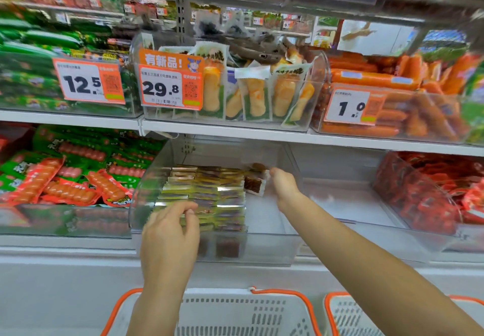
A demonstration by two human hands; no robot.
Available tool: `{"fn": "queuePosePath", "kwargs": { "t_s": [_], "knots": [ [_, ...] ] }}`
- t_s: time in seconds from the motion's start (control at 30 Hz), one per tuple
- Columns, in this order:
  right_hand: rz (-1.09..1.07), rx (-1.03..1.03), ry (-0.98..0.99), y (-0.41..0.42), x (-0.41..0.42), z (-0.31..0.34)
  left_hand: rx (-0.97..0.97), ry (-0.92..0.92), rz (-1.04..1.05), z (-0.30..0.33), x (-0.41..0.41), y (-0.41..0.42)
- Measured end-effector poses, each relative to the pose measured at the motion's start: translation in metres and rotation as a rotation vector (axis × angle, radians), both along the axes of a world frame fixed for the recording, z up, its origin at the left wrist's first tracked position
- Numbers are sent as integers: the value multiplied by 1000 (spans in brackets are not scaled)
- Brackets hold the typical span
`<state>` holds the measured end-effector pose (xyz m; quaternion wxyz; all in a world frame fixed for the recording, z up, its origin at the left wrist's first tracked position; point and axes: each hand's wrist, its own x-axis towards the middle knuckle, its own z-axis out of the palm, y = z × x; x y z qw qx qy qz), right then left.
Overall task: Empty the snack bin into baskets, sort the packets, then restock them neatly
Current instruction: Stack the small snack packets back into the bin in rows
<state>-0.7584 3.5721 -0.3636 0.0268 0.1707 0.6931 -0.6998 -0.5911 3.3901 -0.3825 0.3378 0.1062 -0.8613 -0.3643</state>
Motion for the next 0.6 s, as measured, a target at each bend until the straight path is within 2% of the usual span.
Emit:
{"fn": "queuePosePath", "kwargs": {
  "t_s": [0.07,0.23,0.5,0.6],
  "knots": [
    [-14,63,-23,2,9,1,-73,-21,-10,-15,13,-1],
    [77,200,-130,-7,19,0,-171,-232,9,-51,17,-2],
    [85,286,-154,-24,-28,0,-385,-108,36,-59,-5,-32],
    [81,342,-99,-25,-46,-11,-392,-30,32,-66,-9,-35]
  ]
}}
